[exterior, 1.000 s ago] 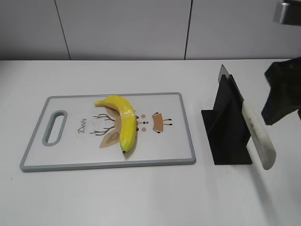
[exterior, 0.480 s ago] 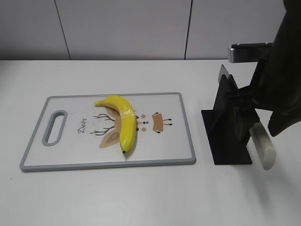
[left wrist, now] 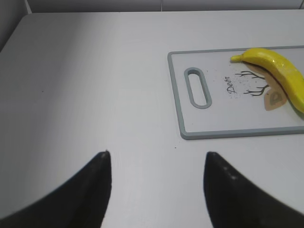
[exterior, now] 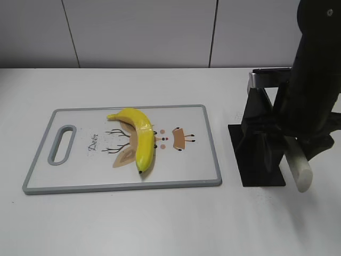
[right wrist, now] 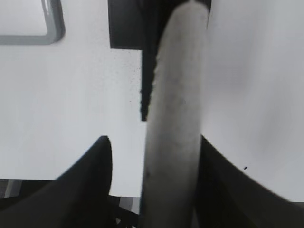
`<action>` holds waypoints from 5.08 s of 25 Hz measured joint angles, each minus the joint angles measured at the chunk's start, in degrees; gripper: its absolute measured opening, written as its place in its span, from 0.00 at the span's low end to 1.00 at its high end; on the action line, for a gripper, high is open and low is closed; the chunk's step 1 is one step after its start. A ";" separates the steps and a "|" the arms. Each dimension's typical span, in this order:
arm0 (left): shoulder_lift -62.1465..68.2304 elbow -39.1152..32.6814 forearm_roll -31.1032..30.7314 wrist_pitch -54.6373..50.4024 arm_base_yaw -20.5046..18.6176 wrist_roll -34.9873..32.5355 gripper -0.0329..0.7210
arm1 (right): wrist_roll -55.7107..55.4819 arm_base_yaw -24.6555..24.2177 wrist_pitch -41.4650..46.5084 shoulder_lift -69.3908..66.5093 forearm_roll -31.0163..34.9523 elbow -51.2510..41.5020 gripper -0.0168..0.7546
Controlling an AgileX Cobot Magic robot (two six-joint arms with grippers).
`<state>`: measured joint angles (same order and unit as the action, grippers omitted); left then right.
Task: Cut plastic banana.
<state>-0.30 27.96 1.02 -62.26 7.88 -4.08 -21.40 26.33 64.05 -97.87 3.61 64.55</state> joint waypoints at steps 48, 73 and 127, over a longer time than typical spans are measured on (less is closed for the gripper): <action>0.00 0.06 0.00 0.26 0.00 0.00 0.71 | 1.31 0.06 5.99 22.15 -4.16 8.78 0.24; 58.53 30.65 18.84 11.80 1.27 -36.66 0.85 | 54.18 -3.61 4.92 -0.48 1.39 26.96 0.24; 104.99 57.91 16.41 6.71 16.45 -60.67 0.05 | 103.36 -3.73 -2.81 -15.04 25.15 31.28 0.24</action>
<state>104.69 85.88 17.44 -55.55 24.33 -64.75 81.96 22.60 61.24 -112.91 28.75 95.83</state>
